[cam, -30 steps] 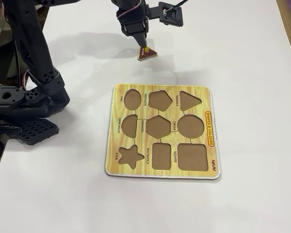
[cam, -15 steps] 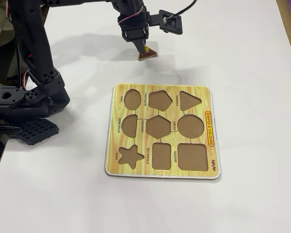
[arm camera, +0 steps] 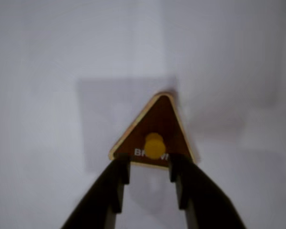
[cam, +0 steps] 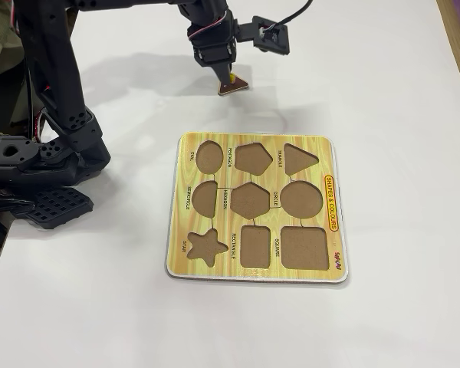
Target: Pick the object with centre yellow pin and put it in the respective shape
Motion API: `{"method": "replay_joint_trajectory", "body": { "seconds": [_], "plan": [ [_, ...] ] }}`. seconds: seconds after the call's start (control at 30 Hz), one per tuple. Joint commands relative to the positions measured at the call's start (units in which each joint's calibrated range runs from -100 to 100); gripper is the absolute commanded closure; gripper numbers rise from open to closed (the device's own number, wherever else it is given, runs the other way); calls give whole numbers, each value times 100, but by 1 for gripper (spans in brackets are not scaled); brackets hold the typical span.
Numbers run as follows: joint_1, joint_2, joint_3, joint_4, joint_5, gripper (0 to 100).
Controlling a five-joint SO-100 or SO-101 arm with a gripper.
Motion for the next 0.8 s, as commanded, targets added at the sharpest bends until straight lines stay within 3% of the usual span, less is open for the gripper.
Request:
{"method": "replay_joint_trajectory", "body": {
  "seconds": [0.0,0.77],
  "plan": [
    [88,-81,-270,-273,-3,90],
    [205,-81,-189,-273,18,90]
  ]
}}
